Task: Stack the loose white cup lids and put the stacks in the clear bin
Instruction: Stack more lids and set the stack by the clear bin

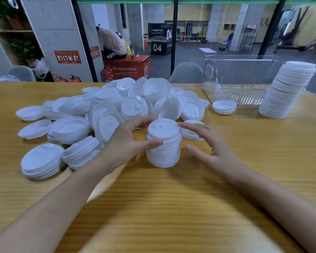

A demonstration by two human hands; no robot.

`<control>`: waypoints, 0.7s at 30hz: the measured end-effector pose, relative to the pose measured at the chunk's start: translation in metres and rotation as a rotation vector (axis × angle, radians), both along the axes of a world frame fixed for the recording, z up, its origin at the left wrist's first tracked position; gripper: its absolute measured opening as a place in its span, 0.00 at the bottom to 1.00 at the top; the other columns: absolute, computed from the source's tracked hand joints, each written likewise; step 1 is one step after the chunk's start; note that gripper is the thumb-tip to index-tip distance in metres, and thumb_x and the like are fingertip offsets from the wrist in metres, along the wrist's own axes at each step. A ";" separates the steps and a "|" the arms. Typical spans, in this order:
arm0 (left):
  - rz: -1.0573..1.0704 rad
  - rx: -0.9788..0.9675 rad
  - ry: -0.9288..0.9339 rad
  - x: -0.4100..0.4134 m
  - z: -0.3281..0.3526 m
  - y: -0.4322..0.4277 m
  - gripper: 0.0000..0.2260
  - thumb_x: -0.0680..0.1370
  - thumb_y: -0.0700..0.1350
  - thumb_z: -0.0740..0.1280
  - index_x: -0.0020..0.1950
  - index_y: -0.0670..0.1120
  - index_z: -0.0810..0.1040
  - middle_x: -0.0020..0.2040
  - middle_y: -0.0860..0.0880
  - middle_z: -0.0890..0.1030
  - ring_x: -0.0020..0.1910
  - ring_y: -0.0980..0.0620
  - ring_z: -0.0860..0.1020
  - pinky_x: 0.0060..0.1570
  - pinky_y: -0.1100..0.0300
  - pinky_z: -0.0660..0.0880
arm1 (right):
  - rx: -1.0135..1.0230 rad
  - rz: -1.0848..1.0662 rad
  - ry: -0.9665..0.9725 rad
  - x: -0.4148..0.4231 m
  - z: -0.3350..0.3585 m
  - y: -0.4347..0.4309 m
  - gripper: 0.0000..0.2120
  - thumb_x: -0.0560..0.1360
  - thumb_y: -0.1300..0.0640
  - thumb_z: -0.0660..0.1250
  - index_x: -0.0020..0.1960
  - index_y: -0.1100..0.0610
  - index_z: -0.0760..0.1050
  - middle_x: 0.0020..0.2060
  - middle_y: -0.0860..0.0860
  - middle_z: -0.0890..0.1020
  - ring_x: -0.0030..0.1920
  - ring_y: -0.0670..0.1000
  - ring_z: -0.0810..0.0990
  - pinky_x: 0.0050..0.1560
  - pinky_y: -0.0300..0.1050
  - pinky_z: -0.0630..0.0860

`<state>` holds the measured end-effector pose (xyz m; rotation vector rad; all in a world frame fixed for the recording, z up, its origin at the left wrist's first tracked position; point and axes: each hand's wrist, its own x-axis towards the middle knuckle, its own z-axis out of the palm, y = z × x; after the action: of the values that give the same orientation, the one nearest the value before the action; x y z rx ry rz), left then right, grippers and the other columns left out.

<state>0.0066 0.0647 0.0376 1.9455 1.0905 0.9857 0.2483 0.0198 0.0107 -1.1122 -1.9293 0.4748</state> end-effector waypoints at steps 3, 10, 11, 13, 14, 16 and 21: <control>-0.019 0.003 0.023 -0.001 -0.002 0.002 0.31 0.64 0.57 0.75 0.66 0.54 0.77 0.61 0.60 0.80 0.61 0.67 0.74 0.54 0.80 0.64 | -0.015 0.007 0.007 0.000 0.000 -0.001 0.22 0.76 0.54 0.66 0.69 0.44 0.71 0.63 0.36 0.76 0.69 0.44 0.68 0.65 0.28 0.61; -0.025 0.011 0.071 -0.003 -0.005 0.001 0.34 0.62 0.61 0.78 0.67 0.56 0.76 0.61 0.62 0.79 0.61 0.67 0.74 0.59 0.73 0.66 | -0.006 -0.015 0.004 0.000 -0.001 0.001 0.20 0.76 0.54 0.67 0.67 0.46 0.73 0.64 0.36 0.76 0.69 0.43 0.69 0.63 0.27 0.62; -0.021 0.010 0.070 -0.003 -0.006 0.001 0.35 0.61 0.63 0.75 0.67 0.56 0.76 0.61 0.62 0.79 0.61 0.67 0.74 0.60 0.70 0.66 | 0.012 -0.036 0.002 0.002 -0.001 0.002 0.19 0.76 0.51 0.67 0.67 0.45 0.73 0.64 0.36 0.76 0.68 0.43 0.70 0.62 0.28 0.62; -0.016 0.005 0.067 -0.002 -0.006 0.001 0.37 0.60 0.66 0.72 0.68 0.58 0.75 0.60 0.63 0.79 0.61 0.66 0.73 0.62 0.67 0.66 | 0.048 -0.122 -0.002 0.009 -0.001 0.008 0.18 0.75 0.47 0.65 0.64 0.44 0.73 0.63 0.38 0.77 0.66 0.44 0.70 0.63 0.31 0.64; -0.016 0.002 0.068 -0.002 -0.007 0.001 0.38 0.59 0.66 0.72 0.68 0.59 0.74 0.61 0.63 0.78 0.62 0.66 0.73 0.62 0.66 0.67 | 0.046 -0.185 -0.011 0.014 -0.001 0.012 0.17 0.75 0.47 0.66 0.64 0.44 0.73 0.63 0.39 0.77 0.65 0.45 0.70 0.63 0.34 0.64; -0.022 -0.001 0.078 -0.002 -0.007 0.001 0.38 0.59 0.67 0.72 0.68 0.61 0.72 0.61 0.64 0.77 0.62 0.66 0.72 0.63 0.65 0.67 | 0.003 -0.311 -0.074 0.025 -0.003 0.020 0.17 0.77 0.52 0.69 0.64 0.46 0.74 0.64 0.42 0.76 0.66 0.48 0.68 0.64 0.40 0.64; -0.032 0.015 0.099 0.000 -0.007 0.000 0.33 0.61 0.62 0.76 0.65 0.65 0.70 0.60 0.66 0.77 0.61 0.68 0.72 0.60 0.67 0.67 | -0.139 -0.468 -0.267 0.038 -0.008 0.038 0.22 0.76 0.49 0.69 0.69 0.47 0.71 0.68 0.46 0.72 0.69 0.53 0.63 0.68 0.49 0.61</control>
<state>0.0068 0.0645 0.0305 2.0357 1.1057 0.8910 0.2860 0.0582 0.0028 -1.7336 -1.7910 0.2105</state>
